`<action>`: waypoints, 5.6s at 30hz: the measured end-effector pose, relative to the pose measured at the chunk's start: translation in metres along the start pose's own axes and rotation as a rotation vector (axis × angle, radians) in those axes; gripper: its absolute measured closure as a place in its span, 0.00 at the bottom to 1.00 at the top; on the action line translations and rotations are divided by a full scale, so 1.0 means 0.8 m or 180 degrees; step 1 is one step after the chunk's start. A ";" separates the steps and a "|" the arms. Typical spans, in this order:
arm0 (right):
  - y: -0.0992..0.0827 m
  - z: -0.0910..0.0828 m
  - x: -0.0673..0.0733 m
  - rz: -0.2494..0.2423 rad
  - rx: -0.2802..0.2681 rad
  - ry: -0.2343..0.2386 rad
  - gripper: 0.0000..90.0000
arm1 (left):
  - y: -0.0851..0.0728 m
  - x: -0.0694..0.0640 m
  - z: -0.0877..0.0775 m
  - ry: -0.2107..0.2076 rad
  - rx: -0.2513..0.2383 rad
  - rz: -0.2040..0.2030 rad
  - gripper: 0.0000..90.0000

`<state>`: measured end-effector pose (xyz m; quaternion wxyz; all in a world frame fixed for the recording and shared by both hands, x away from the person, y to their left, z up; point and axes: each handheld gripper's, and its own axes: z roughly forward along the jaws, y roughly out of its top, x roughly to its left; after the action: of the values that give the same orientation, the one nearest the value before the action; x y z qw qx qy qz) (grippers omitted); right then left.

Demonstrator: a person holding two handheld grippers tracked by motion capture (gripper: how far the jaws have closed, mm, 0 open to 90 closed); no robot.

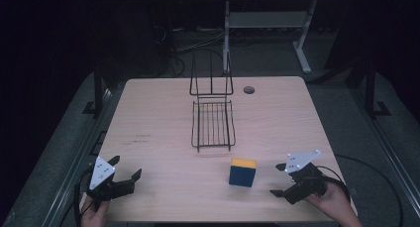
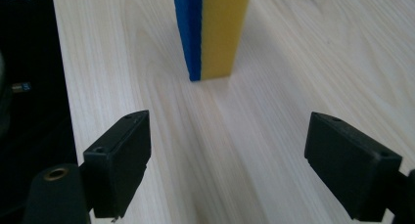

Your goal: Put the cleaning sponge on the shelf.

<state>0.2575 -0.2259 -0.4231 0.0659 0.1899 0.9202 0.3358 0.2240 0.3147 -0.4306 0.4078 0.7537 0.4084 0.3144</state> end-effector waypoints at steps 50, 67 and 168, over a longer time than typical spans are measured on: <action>0.081 0.074 -0.013 -0.0228 0.0134 0.0379 0.50 | 0.000 0.004 -0.001 -0.0009 -0.0022 -0.0023 0.15; 0.094 0.067 -0.014 -0.0348 0.0083 0.0454 0.63 | 0.000 0.004 -0.002 -0.0001 -0.0018 -0.0021 0.15; 0.231 0.114 -0.168 -0.0169 0.0016 0.0550 0.63 | 0.002 0.008 0.006 -0.0018 -0.0009 -0.0052 0.15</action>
<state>0.4603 -0.0952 -0.3749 -0.0053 0.1359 0.9280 0.3467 0.2313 0.3182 -0.4305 0.4125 0.7506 0.4130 0.3096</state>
